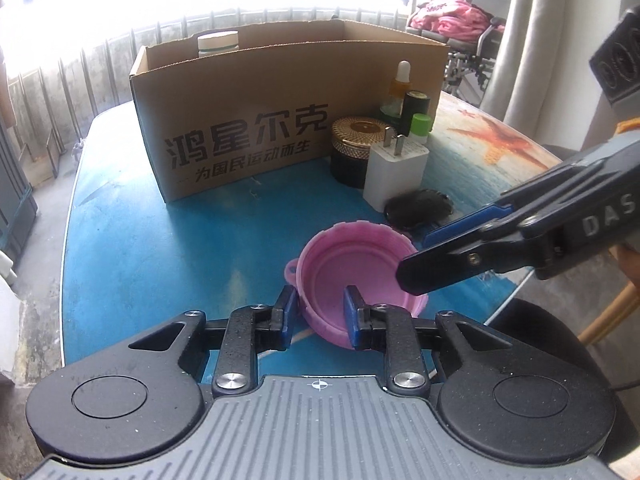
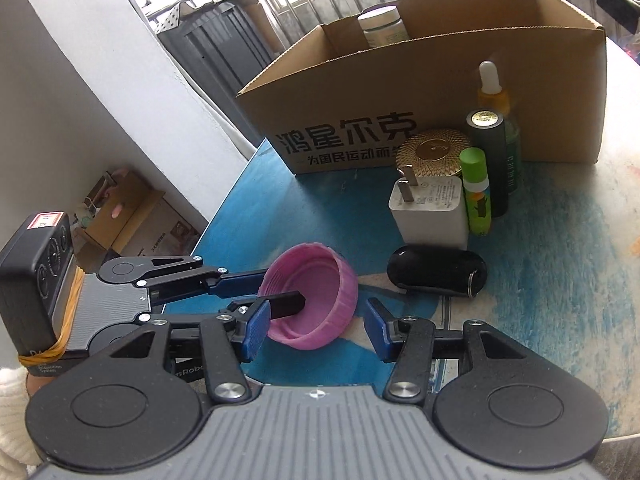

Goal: Organize rigid objects
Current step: 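Reach the right gripper to the pink silicone bowl rim and grasp it, then lift the pink bowl into the box and open the right gripper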

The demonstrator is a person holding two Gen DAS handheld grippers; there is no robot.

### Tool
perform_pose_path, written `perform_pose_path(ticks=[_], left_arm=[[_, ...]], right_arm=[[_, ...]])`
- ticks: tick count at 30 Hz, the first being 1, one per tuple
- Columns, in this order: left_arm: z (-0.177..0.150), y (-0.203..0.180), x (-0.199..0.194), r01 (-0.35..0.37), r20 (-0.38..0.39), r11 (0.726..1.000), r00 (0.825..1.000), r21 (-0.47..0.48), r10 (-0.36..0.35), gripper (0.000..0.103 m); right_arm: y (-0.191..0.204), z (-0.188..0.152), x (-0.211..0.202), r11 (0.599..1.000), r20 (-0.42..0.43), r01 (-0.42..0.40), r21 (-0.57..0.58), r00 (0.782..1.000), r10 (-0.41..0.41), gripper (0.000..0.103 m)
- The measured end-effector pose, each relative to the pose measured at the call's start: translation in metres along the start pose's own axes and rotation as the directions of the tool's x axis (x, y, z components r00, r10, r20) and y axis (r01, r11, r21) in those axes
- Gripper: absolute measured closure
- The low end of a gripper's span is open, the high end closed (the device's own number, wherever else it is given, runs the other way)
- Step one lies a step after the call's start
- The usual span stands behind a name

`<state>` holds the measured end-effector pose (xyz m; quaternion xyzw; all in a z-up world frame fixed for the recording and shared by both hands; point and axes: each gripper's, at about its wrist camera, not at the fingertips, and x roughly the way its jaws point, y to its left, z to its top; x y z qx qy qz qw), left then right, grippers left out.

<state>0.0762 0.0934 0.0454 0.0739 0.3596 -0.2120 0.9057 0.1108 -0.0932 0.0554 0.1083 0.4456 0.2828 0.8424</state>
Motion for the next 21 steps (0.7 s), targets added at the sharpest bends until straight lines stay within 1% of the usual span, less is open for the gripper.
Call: perform_pose_path(ticks=[4, 5, 6, 7, 9, 10, 13, 15, 17, 19, 21], left_arm=[[-0.009, -0.011, -0.008, -0.032, 0.031, 0.996, 0.999, 0.079, 0.03, 0.079], [-0.011, -0.012, -0.01, -0.033, 0.038, 0.995, 0.999, 0.09, 0.03, 0.08], [-0.011, -0.014, -0.012, -0.04, 0.046, 0.995, 0.998, 0.095, 0.036, 0.086], [-0.011, -0.015, -0.014, -0.053, 0.053, 0.993, 0.997, 0.104, 0.048, 0.089], [-0.009, -0.017, -0.02, -0.065, 0.071, 0.989, 0.996, 0.133, 0.056, 0.092], [-0.008, -0.017, -0.022, -0.055, 0.071, 0.988, 0.996, 0.147, 0.045, 0.093], [0.001, -0.012, -0.036, -0.033, 0.106, 0.99, 0.994, 0.136, 0.019, 0.094], [0.011, -0.01, -0.049, -0.033, 0.145, 0.992, 0.989, 0.122, 0.015, 0.094], [0.028, -0.009, -0.061, -0.044, 0.196, 0.991, 0.98, 0.127, 0.018, 0.095], [0.051, -0.004, -0.068, -0.064, 0.23, 0.988, 0.973, 0.139, 0.031, 0.095], [0.078, 0.006, -0.068, -0.084, 0.245, 0.985, 0.968, 0.149, 0.046, 0.095]], right_arm=[[0.007, -0.006, 0.017, 0.997, -0.037, 0.054, -0.046, 0.998, -0.056, 0.076], [0.009, -0.009, 0.018, 0.996, -0.021, 0.065, -0.068, 0.998, -0.067, 0.079], [0.013, -0.012, 0.019, 0.992, -0.012, 0.086, -0.097, 0.996, -0.087, 0.082], [0.015, -0.012, 0.019, 0.99, -0.01, 0.097, -0.105, 0.995, -0.098, 0.085], [0.018, -0.014, 0.017, 0.989, 0.007, 0.11, -0.095, 0.994, -0.11, 0.087], [0.02, -0.014, 0.014, 0.99, 0.023, 0.109, -0.094, 0.994, -0.107, 0.089], [0.025, -0.012, 0.003, 0.989, 0.055, 0.083, -0.125, 0.995, -0.077, 0.089], [0.029, -0.008, -0.009, 0.988, 0.084, 0.075, -0.132, 0.994, -0.064, 0.089], [0.033, 0.0, -0.021, 0.989, 0.115, 0.065, -0.13, 0.992, -0.05, 0.089], [0.04, 0.015, -0.034, 0.986, 0.145, 0.068, -0.154, 0.988, -0.045, 0.088], [0.047, 0.039, -0.043, 0.982, 0.173, 0.07, -0.173, 0.984, -0.04, 0.088]])
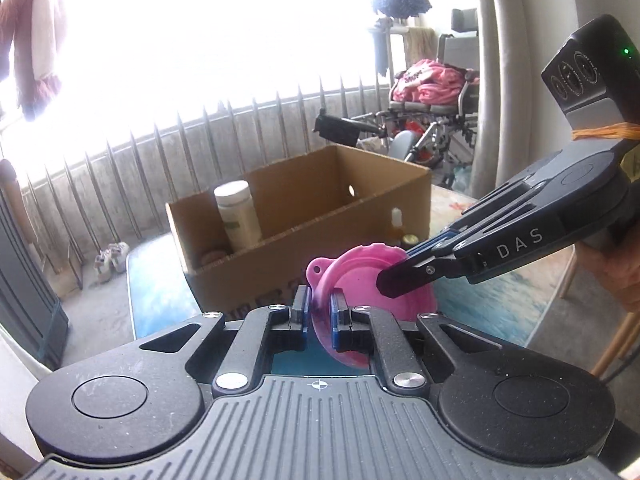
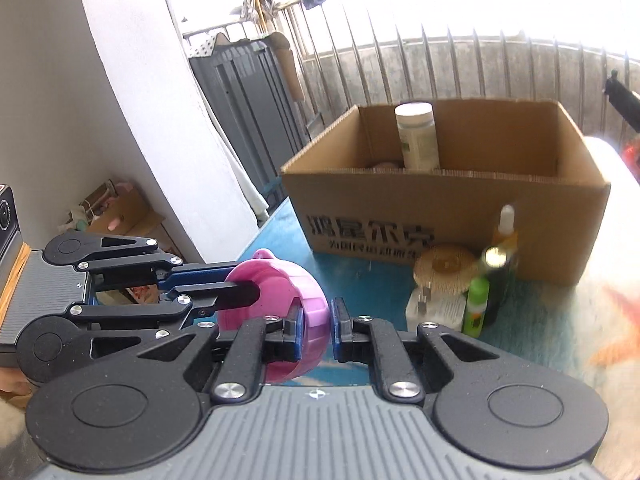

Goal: Organize rigid objects
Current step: 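Lift the pink bowl into the box and open the right gripper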

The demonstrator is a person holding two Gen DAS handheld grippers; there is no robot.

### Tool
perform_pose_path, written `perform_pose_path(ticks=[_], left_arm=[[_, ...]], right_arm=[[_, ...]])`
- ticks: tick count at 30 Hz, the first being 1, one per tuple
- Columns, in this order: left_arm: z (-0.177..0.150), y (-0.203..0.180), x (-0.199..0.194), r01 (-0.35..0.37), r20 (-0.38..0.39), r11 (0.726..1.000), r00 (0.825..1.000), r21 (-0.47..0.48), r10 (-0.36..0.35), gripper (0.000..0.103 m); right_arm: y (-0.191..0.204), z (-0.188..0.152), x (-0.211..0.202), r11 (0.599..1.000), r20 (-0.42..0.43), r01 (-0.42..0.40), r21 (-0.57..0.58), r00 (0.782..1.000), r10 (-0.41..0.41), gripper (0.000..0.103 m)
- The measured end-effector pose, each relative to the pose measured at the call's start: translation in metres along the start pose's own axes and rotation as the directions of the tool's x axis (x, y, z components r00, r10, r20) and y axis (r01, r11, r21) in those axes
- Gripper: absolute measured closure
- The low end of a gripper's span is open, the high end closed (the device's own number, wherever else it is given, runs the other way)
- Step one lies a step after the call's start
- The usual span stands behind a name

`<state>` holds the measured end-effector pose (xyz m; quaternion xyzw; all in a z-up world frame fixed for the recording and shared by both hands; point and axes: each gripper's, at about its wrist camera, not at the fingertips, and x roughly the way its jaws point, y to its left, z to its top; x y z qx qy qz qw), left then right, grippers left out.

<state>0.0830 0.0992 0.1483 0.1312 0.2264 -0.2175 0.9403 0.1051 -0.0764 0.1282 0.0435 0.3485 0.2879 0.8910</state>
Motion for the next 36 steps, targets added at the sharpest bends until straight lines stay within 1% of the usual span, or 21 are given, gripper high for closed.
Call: perform_pose_path(ticks=[2, 5, 7, 9, 13, 14, 17, 18, 19, 20, 21, 22, 25, 27, 28, 29, 30, 31, 32, 34, 36], left_arm=[[0.024, 0.018, 0.015, -0.023, 0.004, 1.0, 1.0, -0.001, 0.023, 0.095], [0.054, 0.036, 0.051, -0.056, -0.047, 0.996, 0.997, 0.067, 0.06, 0.094], [0.066, 0.048, 0.078, -0.075, -0.09, 0.992, 0.992, 0.105, 0.084, 0.094], [0.074, 0.062, 0.107, -0.079, -0.139, 0.991, 0.986, 0.108, 0.094, 0.094], [0.085, 0.082, 0.164, -0.049, -0.255, 0.985, 0.963, 0.164, 0.091, 0.094], [0.086, 0.085, 0.176, -0.045, -0.296, 0.982, 0.95, 0.183, 0.098, 0.094], [0.08, 0.088, 0.208, -0.001, -0.405, 0.97, 0.908, 0.242, 0.102, 0.095], [0.078, 0.089, 0.216, 0.017, -0.441, 0.969, 0.892, 0.246, 0.096, 0.095], [0.073, 0.093, 0.222, 0.042, -0.484, 0.968, 0.871, 0.249, 0.087, 0.095], [0.069, 0.093, 0.227, 0.065, -0.521, 0.965, 0.85, 0.253, 0.079, 0.095], [0.066, 0.092, 0.232, 0.073, -0.546, 0.963, 0.834, 0.26, 0.085, 0.095], [0.063, 0.088, 0.236, 0.066, -0.556, 0.954, 0.823, 0.292, 0.113, 0.095], [0.058, 0.077, 0.242, 0.11, -0.595, 0.902, 0.783, 0.417, 0.18, 0.095], [0.06, 0.079, 0.241, 0.133, -0.615, 0.895, 0.768, 0.425, 0.178, 0.094], [0.06, 0.079, 0.241, 0.136, -0.628, 0.893, 0.755, 0.43, 0.188, 0.095], [0.059, 0.079, 0.241, 0.136, -0.639, 0.889, 0.742, 0.436, 0.2, 0.094], [0.057, 0.078, 0.24, 0.132, -0.634, 0.882, 0.743, 0.452, 0.214, 0.094], [0.056, 0.076, 0.239, 0.115, -0.618, 0.876, 0.752, 0.468, 0.231, 0.094], [0.057, 0.076, 0.239, 0.102, -0.609, 0.876, 0.756, 0.471, 0.239, 0.094], [0.058, 0.078, 0.233, 0.088, -0.595, 0.89, 0.772, 0.447, 0.222, 0.094], [0.061, 0.08, 0.228, 0.068, -0.579, 0.901, 0.786, 0.429, 0.216, 0.094]], right_arm=[[0.0, 0.031, 0.003, 1.0, 0.022, 0.0, -0.009, 1.0, 0.001, 0.088], [0.0, 0.081, 0.024, 1.0, 0.013, 0.006, -0.009, 1.0, -0.005, 0.088], [-0.001, 0.11, 0.048, 0.999, -0.029, 0.024, -0.028, 0.999, -0.025, 0.087], [-0.009, 0.133, 0.079, 0.999, -0.077, 0.031, -0.021, 0.996, -0.033, 0.086], [-0.031, 0.165, 0.138, 0.999, -0.195, 0.031, 0.024, 0.98, -0.026, 0.085], [-0.036, 0.169, 0.149, 0.999, -0.205, 0.048, 0.025, 0.978, -0.042, 0.085], [-0.049, 0.176, 0.189, 0.998, -0.292, 0.068, -0.008, 0.954, -0.067, 0.087], [-0.056, 0.176, 0.2, 0.998, -0.33, 0.067, 0.011, 0.942, -0.059, 0.088], [-0.062, 0.175, 0.211, 0.997, -0.354, 0.067, 0.033, 0.934, -0.051, 0.088], [-0.066, 0.173, 0.222, 0.997, -0.394, 0.065, 0.039, 0.918, -0.045, 0.088], [-0.07, 0.17, 0.231, 0.997, -0.43, 0.059, 0.043, 0.902, -0.035, 0.088], [-0.073, 0.168, 0.237, 0.997, -0.454, 0.051, 0.05, 0.891, -0.023, 0.088], [-0.078, 0.161, 0.257, 0.997, -0.538, 0.048, 0.058, 0.843, -0.009, 0.086], [-0.076, 0.162, 0.262, 0.998, -0.562, 0.034, 0.048, 0.827, -0.001, 0.085], [-0.076, 0.164, 0.263, 0.999, -0.561, 0.027, 0.039, 0.828, 0.0, 0.08], [-0.078, 0.165, 0.263, 0.999, -0.559, 0.032, 0.029, 0.829, -0.01, 0.065], [-0.078, 0.167, 0.263, 0.999, -0.552, 0.046, 0.002, 0.833, -0.037, 0.057], [-0.079, 0.168, 0.261, 0.998, -0.54, 0.055, -0.019, 0.839, -0.057, 0.047], [-0.08, 0.168, 0.26, 0.998, -0.531, 0.062, -0.032, 0.845, -0.069, 0.048], [-0.081, 0.167, 0.261, 0.998, -0.537, 0.057, -0.036, 0.841, -0.067, 0.051], [-0.081, 0.163, 0.261, 0.999, -0.558, 0.029, -0.028, 0.829, -0.04, 0.062]])
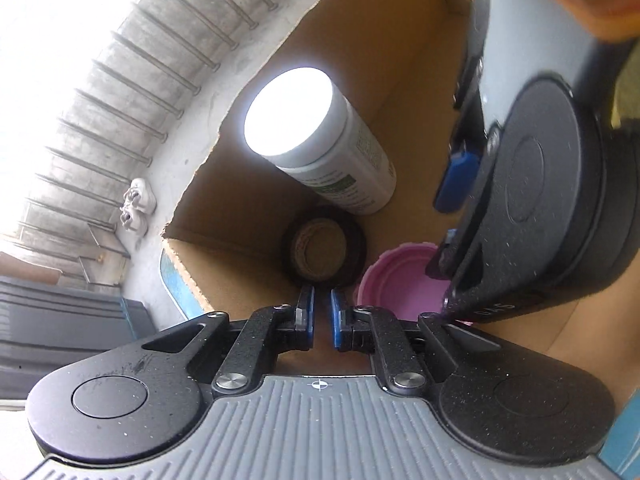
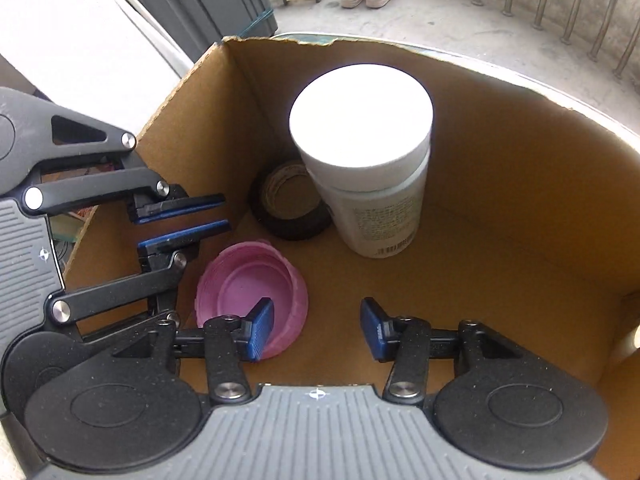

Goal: Organize rigid objects
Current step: 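Lift the pink bowl into the box and open the right gripper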

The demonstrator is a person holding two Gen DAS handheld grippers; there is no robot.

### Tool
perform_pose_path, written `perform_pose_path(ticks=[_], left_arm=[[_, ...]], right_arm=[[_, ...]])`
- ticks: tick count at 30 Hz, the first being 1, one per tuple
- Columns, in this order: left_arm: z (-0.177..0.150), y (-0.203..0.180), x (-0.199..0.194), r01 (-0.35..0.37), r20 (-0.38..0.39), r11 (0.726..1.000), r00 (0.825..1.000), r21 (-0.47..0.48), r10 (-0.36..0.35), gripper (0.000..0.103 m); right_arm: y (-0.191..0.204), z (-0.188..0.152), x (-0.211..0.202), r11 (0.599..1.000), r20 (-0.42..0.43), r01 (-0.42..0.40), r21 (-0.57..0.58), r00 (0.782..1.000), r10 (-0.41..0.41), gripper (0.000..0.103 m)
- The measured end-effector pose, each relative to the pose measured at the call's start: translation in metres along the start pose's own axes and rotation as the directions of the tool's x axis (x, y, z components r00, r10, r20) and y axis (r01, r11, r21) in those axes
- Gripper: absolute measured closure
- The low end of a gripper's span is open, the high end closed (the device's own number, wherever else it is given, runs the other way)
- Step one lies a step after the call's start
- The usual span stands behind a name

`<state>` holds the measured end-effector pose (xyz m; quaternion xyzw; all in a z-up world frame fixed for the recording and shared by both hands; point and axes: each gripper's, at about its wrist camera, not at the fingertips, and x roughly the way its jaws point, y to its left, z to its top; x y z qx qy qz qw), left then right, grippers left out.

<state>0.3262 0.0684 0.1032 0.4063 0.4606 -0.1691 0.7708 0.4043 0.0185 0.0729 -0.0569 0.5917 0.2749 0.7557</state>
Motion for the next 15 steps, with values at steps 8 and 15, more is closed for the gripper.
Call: perform_pose_path(ticks=[8, 15], left_arm=[[-0.018, 0.011, -0.031, 0.016, 0.125, 0.989, 0.992, -0.144, 0.002, 0.094], [-0.014, 0.018, -0.046, 0.05, 0.177, 0.974, 0.984, -0.223, -0.01, 0.094]], right_arm=[[0.011, -0.004, 0.014, 0.999, -0.057, -0.045, 0.013, 0.997, 0.046, 0.083], [0.014, -0.002, 0.016, 0.999, -0.002, 0.021, 0.05, 1.0, -0.02, 0.085]])
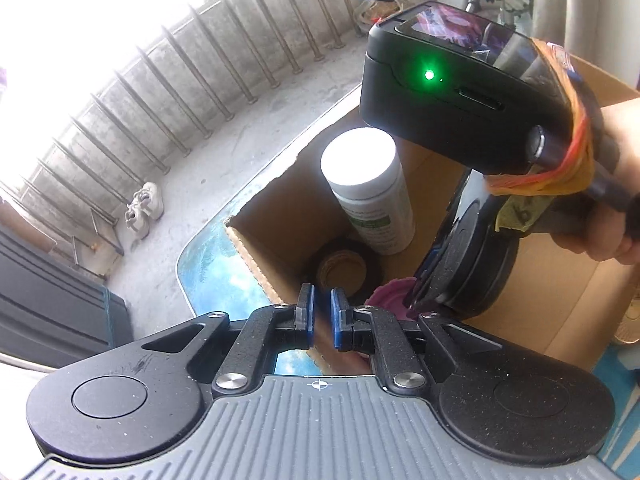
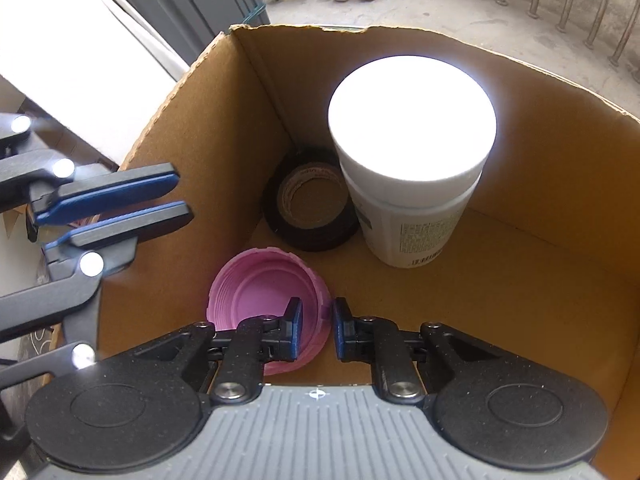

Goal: Organize rigid objects
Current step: 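Lift the pink bowl into the box and open the right gripper, then move the right gripper from the box to the black oval case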

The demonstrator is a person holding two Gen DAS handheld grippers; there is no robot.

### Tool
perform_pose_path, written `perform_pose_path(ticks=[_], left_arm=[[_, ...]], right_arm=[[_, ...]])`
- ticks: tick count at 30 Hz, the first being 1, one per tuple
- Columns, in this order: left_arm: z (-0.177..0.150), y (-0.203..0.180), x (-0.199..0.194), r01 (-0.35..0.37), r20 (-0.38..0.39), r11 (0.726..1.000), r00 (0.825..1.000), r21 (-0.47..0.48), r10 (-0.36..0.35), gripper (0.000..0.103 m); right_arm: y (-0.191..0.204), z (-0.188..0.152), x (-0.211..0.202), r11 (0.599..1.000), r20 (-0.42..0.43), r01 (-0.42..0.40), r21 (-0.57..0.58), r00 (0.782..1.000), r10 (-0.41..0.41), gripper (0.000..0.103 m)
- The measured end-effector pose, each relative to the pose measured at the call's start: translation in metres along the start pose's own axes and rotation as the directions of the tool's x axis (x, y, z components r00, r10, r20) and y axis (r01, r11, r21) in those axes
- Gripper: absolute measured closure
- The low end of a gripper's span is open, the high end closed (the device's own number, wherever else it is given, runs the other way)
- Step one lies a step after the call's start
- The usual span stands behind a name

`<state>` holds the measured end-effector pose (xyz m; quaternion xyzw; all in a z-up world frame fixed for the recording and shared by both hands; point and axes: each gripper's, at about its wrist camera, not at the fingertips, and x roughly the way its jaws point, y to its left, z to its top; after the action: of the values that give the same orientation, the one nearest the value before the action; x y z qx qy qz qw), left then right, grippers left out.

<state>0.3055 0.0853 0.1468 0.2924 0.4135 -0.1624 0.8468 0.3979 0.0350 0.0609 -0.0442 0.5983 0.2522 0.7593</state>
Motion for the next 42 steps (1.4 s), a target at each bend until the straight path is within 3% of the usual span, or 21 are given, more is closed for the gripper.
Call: perform_pose_path(ticks=[5, 9, 11, 13, 14, 17, 20, 21, 22, 25, 28, 32, 36, 42], left_arm=[[0.005, 0.0, 0.008, -0.007, 0.006, 1.0, 1.0, 0.009, 0.007, 0.092], [-0.003, 0.003, 0.006, -0.02, 0.03, 1.0, 0.999, 0.008, 0.019, 0.091], [-0.008, 0.005, 0.002, -0.024, 0.047, 1.0, 0.999, -0.008, 0.024, 0.09], [-0.015, 0.006, -0.006, -0.035, 0.07, 0.999, 0.997, -0.036, 0.037, 0.089], [-0.019, 0.005, -0.013, -0.038, 0.085, 0.998, 0.995, -0.049, 0.043, 0.089], [-0.039, -0.002, -0.041, -0.036, 0.14, 0.996, 0.989, -0.079, 0.047, 0.087], [-0.065, -0.018, -0.071, -0.011, 0.221, 0.993, 0.975, -0.119, 0.038, 0.075], [-0.074, -0.025, -0.079, -0.006, 0.24, 0.991, 0.97, -0.136, 0.039, 0.07], [-0.084, -0.033, -0.087, 0.011, 0.263, 0.988, 0.964, -0.155, 0.03, 0.069], [-0.112, -0.052, -0.102, 0.091, 0.311, 0.97, 0.95, -0.226, -0.017, 0.069], [-0.134, -0.073, -0.106, 0.143, 0.341, 0.945, 0.939, -0.294, -0.036, 0.067], [-0.155, -0.105, -0.106, 0.182, 0.376, 0.927, 0.925, -0.328, -0.048, 0.064], [-0.166, -0.137, -0.104, 0.182, 0.391, 0.934, 0.919, -0.308, -0.05, 0.06], [-0.167, -0.168, -0.106, 0.175, 0.458, 0.951, 0.888, -0.255, -0.041, 0.049]], right_arm=[[-0.003, -0.004, -0.002, 1.0, 0.014, -0.001, 0.02, 1.0, 0.001, 0.083], [0.003, -0.011, -0.005, 1.0, 0.01, 0.009, -0.026, 1.0, -0.008, 0.079], [0.006, -0.016, -0.01, 0.999, 0.022, 0.01, -0.051, 1.0, -0.009, 0.073], [0.012, -0.022, -0.018, 0.996, 0.047, 0.038, -0.085, 0.998, -0.034, 0.052], [0.015, -0.025, -0.024, 0.994, 0.06, 0.052, -0.098, 0.997, -0.047, 0.048], [0.022, -0.041, -0.046, 0.989, 0.1, 0.069, -0.133, 0.993, -0.056, 0.048], [0.016, -0.048, -0.069, 0.987, 0.161, 0.09, -0.131, 0.985, -0.068, 0.048], [0.019, -0.051, -0.074, 0.988, 0.202, 0.094, -0.125, 0.977, -0.067, 0.048], [0.038, -0.056, -0.074, 0.99, 0.257, 0.098, -0.105, 0.964, -0.068, 0.048], [0.035, -0.075, -0.109, 0.996, 0.398, 0.04, -0.076, 0.917, -0.006, 0.048], [0.008, -0.106, -0.139, 0.999, 0.447, -0.036, -0.04, 0.893, 0.05, 0.049], [-0.005, -0.158, -0.19, 0.999, 0.518, -0.024, -0.022, 0.855, 0.032, 0.048], [-0.026, -0.208, -0.204, 0.999, 0.543, -0.041, 0.024, 0.84, 0.021, 0.048], [-0.046, -0.251, -0.189, 0.996, 0.536, 0.058, 0.062, 0.84, -0.082, 0.048]])
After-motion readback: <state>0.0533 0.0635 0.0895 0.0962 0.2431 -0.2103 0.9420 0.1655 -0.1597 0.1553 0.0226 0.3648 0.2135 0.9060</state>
